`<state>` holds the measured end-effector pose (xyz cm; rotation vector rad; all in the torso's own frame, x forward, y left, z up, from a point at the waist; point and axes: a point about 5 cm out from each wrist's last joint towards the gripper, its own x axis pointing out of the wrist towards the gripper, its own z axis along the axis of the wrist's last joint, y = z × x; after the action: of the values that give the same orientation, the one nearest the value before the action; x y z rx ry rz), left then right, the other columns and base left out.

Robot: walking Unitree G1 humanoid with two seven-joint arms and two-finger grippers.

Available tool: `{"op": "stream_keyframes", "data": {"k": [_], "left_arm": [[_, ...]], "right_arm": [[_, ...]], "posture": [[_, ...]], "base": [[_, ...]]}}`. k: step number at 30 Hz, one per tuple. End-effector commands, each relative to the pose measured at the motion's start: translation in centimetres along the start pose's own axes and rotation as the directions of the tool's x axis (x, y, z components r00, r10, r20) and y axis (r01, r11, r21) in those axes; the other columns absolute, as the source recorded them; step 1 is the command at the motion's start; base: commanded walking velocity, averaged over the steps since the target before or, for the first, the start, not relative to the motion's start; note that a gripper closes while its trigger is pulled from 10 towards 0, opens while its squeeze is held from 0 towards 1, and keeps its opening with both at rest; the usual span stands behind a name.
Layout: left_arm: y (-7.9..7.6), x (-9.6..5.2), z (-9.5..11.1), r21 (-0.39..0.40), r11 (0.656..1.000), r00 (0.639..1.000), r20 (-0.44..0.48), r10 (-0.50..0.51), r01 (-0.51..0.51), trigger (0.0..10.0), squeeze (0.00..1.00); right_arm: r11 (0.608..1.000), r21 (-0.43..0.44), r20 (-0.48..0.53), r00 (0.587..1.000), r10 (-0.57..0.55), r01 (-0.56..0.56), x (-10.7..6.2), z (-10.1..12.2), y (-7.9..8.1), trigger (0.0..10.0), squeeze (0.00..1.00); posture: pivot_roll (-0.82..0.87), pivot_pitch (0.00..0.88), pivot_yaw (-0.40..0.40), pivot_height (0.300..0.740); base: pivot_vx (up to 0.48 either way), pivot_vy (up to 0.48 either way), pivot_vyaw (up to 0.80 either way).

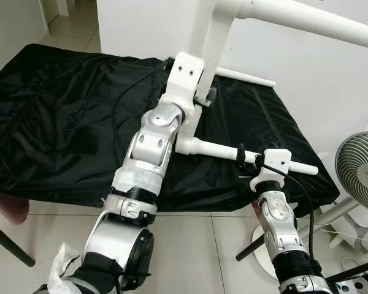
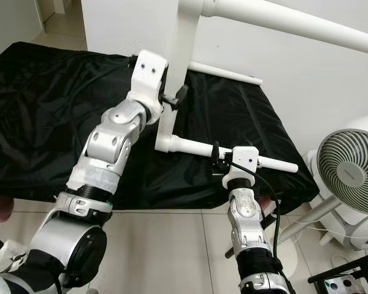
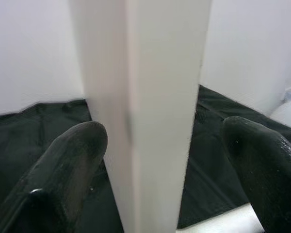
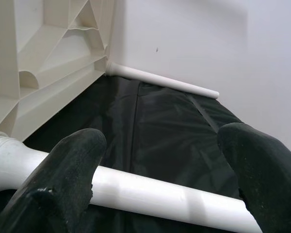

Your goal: Building children table

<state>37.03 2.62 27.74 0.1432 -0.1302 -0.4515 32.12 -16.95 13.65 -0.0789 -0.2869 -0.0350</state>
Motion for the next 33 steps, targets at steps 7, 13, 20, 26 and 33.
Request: {"op": "stream_keyframes", "data": {"k": [7, 13, 20, 26, 33], "left_arm": [[-1.0, 1.0, 1.4, -0.019, 0.997, 0.997, 0.033, 0.070, -0.070, 10.0, 0.00], [-0.8, 1.9, 2.6, -0.042, 0.993, 0.992, 0.054, 0.116, -0.114, 10.0, 0.00], [-0.5, 2.8, 3.7, -0.058, 0.982, 0.982, 0.061, 0.181, -0.177, 10.0, 0.00], [0.4, 3.3, 4.0, -0.061, 0.948, 0.949, 0.014, 0.314, -0.313, 10.0, 0.00], [0.3, 3.6, 4.5, -0.055, 0.934, 0.936, 0.005, 0.353, -0.352, 10.0, 0.00]], "right_arm": [[1.000, -0.003, -0.014, 1.000, -0.025, 0.025, -0.2, -0.2, -0.6, 10.0, 0.00], [1.000, 0.002, -0.014, 1.000, -0.027, 0.027, -0.3, -0.2, -0.4, 10.0, 0.00], [1.000, 0.005, -0.017, 1.000, -0.025, 0.025, -0.4, -0.3, -0.3, 10.0, 0.00], [1.000, 0.007, -0.021, 0.999, -0.028, 0.028, -0.6, -0.3, -0.2, 10.0, 0.00], [0.999, 0.010, -0.026, 0.999, -0.032, 0.032, -0.9, -0.4, -0.1, 10.0, 0.00]], "posture": [[0.00, 0.008, -0.116, 0.740], [-0.01, 0.013, -0.115, 0.740], [-0.01, 0.023, -0.111, 0.740], [-0.02, 0.036, -0.102, 0.740], [-0.02, 0.055, -0.097, 0.740]], "base": [[0.000, 0.000, 0.00], [0.000, 0.000, 0.00], [0.000, 0.000, 0.00], [0.000, 0.000, 0.00], [0.000, 0.000, 0.00]]}}
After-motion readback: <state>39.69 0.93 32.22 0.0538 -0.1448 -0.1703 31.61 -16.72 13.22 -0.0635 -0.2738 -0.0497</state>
